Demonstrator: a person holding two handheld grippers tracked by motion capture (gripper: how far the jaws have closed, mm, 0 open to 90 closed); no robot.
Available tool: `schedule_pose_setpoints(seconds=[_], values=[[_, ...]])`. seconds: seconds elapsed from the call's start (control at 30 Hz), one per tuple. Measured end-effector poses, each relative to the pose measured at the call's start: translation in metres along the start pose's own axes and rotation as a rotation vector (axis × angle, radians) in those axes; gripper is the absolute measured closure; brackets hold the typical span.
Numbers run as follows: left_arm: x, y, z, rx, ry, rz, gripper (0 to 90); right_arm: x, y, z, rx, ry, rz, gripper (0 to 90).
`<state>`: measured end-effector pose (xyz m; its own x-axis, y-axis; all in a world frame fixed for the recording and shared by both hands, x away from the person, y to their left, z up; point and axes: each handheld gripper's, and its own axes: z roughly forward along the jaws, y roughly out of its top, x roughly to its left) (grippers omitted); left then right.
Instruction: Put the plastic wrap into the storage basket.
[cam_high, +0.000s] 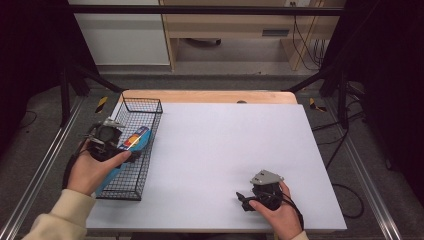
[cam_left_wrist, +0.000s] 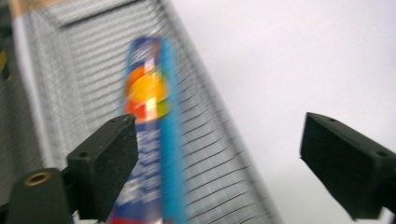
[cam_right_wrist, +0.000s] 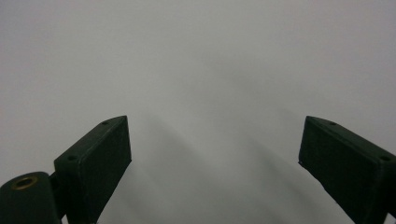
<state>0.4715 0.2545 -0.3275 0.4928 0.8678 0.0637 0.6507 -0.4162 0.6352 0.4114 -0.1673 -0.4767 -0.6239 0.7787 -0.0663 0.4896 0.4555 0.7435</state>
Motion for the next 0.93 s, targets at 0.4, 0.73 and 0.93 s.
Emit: schedule_pose_setpoints(seconds=[0.4,0.73,0.93], values=[[-0.098,-0.003,0.022,-0.229,-0.138,0.135,6.3,-0.01,-0.002,-0.005,-0.02,-0.051,0.029,9.5],[-0.14,-0.036,0.075,-0.28,-0.154,0.198,6.3,-0.011,-0.003,-0.004,-0.013,-0.076,0.03,8.9],[-0.146,-0.057,0.094,-0.235,-0.143,0.263,6.3,-0.01,-0.001,-0.003,-0.003,-0.078,0.023,8.9]])
